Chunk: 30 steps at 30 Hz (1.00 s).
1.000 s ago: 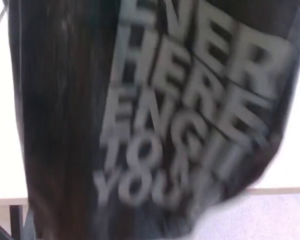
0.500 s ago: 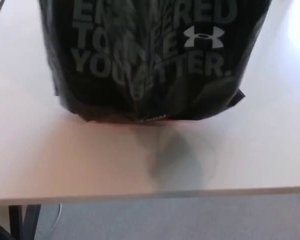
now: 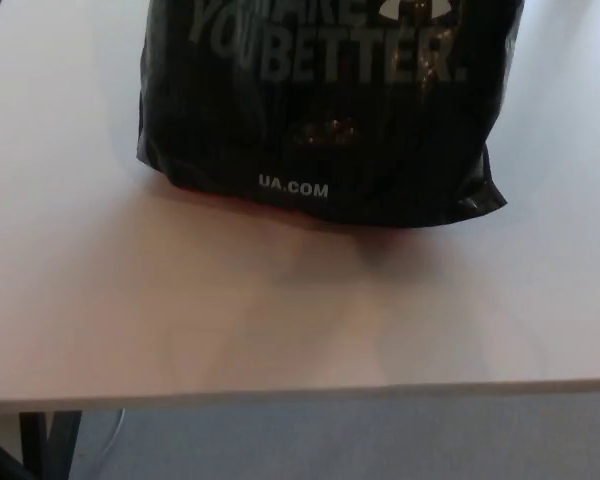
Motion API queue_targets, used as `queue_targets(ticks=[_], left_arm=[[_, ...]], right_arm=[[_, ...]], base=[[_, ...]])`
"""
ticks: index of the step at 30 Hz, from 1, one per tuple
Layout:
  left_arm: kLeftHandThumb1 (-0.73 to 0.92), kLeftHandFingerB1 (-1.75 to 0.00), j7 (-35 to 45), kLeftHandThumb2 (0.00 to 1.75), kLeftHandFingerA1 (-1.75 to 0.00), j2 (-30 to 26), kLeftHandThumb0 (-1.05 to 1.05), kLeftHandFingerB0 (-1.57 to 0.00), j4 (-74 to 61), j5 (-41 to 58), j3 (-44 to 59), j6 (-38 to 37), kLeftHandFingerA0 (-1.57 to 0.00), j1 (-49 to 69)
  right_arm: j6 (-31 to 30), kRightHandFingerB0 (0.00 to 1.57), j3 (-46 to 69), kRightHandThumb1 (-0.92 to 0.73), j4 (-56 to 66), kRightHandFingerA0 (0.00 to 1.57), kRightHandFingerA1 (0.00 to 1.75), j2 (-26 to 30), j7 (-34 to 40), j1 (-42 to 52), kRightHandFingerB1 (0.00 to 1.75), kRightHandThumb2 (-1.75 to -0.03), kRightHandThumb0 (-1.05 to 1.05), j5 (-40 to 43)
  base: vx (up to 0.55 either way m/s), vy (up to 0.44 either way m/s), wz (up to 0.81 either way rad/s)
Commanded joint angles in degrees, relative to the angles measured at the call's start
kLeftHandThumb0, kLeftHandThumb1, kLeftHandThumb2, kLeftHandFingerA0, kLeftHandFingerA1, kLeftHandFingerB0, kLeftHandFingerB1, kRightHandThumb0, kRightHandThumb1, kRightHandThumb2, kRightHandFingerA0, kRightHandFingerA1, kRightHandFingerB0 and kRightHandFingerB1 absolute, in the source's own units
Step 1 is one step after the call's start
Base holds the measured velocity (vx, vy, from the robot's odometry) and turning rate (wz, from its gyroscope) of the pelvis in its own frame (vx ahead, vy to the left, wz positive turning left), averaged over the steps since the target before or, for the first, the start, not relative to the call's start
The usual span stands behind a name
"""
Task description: A plastic bag is kept infront of the robot in the middle of the desk and the robot uses both its hands to grab it from the top and lifts it up and then releases it.
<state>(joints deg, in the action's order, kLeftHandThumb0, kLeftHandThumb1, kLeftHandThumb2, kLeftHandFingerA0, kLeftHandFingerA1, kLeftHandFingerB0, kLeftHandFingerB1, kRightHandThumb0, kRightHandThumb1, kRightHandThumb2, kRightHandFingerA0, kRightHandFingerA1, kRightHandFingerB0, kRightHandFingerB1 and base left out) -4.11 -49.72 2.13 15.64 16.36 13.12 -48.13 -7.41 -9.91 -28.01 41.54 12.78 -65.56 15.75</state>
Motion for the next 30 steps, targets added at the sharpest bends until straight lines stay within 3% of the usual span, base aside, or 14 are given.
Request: queue_targets(ticks=[1, 9, 10, 12, 13, 14, 18, 19, 22, 24, 25, 27, 29, 30], left_arm=[[0.82, -0.05, 14.48, 1.1, -0.05, 17.99, -0.89, 0.0, -43.36, -9.4, 37.23, -24.66, 0.0, 46.64], [0.79, -0.12, 11.11, 1.1, -0.15, 28.97, -0.84, -0.02, -42.96, -5.74, 40.9, -35.7, -0.03, 57.05], [0.79, -0.11, 10.53, 1.09, -0.15, 31.67, -0.86, -0.05, -44.06, -4.68, 40.61, -35.83, -0.06, 59.32], [0.78, -0.14, 10.92, 1.08, -0.16, 36.13, -0.84, -0.07, -45.08, -2.13, 38.96, -37.45, -0.08, 63.85], [0.77, -0.18, 11.42, 1.08, -0.22, 39.7, -0.81, -0.06, -45.36, -1.06, 36.86, -39.21, -0.08, 67.61], [0.79, -0.14, 12.23, 1.08, -0.25, 41.92, -0.81, -0.05, -45.64, -0.4, 35.27, -40.28, -0.09, 70.53], [0.76, -0.24, 19.5, 1.09, -0.35, 53.69, -0.68, 0.0, -42.88, 3.3, 19.83, -45.02, -0.01, 91.36], [0.76, -0.24, 20.4, 1.08, -0.34, 54.61, -0.66, 0.0, -40.84, 2.9, 17.05, -45.88, -0.01, 94.4], [0.74, -0.3, 19.81, 1.06, -0.42, 56.09, -0.65, -0.05, -33.0, -1.27, 10.95, -49.28, 0.0, 98.85], [0.92, -0.24, 19.08, 0.72, -0.37, 53.92, -0.64, -0.1, -21.24, -5.23, 11.22, -50.82, -0.15, 97.14], [0.6, -0.49, 17.82, 1.15, -0.49, 51.83, -0.33, 0.0, -15.71, -8.11, 11.56, -51.56, -0.01, 95.67], [0.58, -0.48, 15.95, 1.14, -0.49, 47.79, -0.34, 0.0, -2.22, -11.61, 11.81, -54.96, -0.02, 90.9], [0.92, -0.26, 17.23, 0.69, -0.36, 47.01, -0.7, -0.14, 2.61, -9.88, 11.59, -55.57, -0.22, 89.23], [0.6, -0.47, 18.63, 1.14, -0.48, 46.51, -0.33, 0.0, 10.79, -7.92, 11.28, -53.14, -0.01, 86.29]], right_arm=[[22.18, 0.0, 22.17, -0.57, 32.76, 0.0, 0.19, 5.6, -8.59, 48.0, 0.06, -0.96, -0.87, -5.17], [26.31, 0.0, 33.72, -0.7, 41.52, 0.1, 0.31, -3.5, -7.65, 66.38, 0.02, -0.64, -0.79, -6.26], [27.18, 0.0, 34.72, -0.58, 43.54, 0.08, 0.28, -5.43, -7.24, 70.08, 0.09, -0.95, -0.85, -6.86], [30.09, 0.0, 35.3, -0.73, 45.15, 0.09, 0.28, -7.99, -6.87, 75.48, 0.07, -0.64, -0.81, -8.03], [33.25, 0.0, 34.08, -0.59, 45.42, 0.08, 0.32, -9.88, -6.13, 78.28, 0.16, -0.96, -0.8, -9.09], [35.2, 0.0, 33.15, -0.74, 45.49, 0.13, 0.25, -11.01, -5.88, 80.24, 0.17, -0.62, -0.8, -9.61], [49.66, 0.03, 25.1, -0.78, 41.04, 0.12, 0.26, -14.85, -2.86, 94.47, 0.22, -0.64, -0.79, -19.87], [49.9, 0.06, 23.16, -0.62, 40.17, 0.07, 0.36, -14.58, -1.19, 96.7, 0.23, -0.99, -0.81, -23.12], [52.18, 0.0, 18.58, -0.39, 33.4, 0.0, 0.48, -14.03, 4.07, 99.38, 0.49, -1.0, -0.38, -30.06], [53.99, 0.1, 12.65, -0.65, 17.59, 0.18, 0.42, -10.48, 6.17, 95.3, 0.39, -0.95, -0.81, -31.79], [53.57, 0.12, 10.44, -0.8, 11.16, 0.26, 0.3, -9.12, 4.89, 93.13, 0.24, -0.66, -0.77, -30.64], [53.03, 0.07, 8.18, -0.66, 0.82, 0.2, 0.44, -8.8, -0.69, 88.8, 0.34, -0.98, -0.76, -25.63], [51.71, 0.11, 7.5, -0.82, -2.68, 0.29, 0.31, -9.15, -3.27, 87.36, 0.23, -0.67, -0.73, -23.11], [46.77, 0.13, 7.15, -0.82, -10.37, 0.34, 0.33, -11.24, -7.89, 83.6, 0.27, -0.64, -0.74, -18.93]], base=[[0.0, 0.0, 0.0], [0.0, 0.0, 0.0], [0.0, 0.0, 0.0], [-0.04, 0.002, 0.01], [-0.08, 0.002, 0.01], [-0.09, 0.003, 0.0], [-0.09, 0.002, 0.01], [-0.09, 0.001, 0.01], [-0.09, -0.001, 0.01], [-0.09, -0.003, 0.02], [-0.1, -0.003, 0.0], [-0.1, -0.006, 0.0], [-0.11, -0.006, 0.02], [-0.11, -0.006, 0.02]])
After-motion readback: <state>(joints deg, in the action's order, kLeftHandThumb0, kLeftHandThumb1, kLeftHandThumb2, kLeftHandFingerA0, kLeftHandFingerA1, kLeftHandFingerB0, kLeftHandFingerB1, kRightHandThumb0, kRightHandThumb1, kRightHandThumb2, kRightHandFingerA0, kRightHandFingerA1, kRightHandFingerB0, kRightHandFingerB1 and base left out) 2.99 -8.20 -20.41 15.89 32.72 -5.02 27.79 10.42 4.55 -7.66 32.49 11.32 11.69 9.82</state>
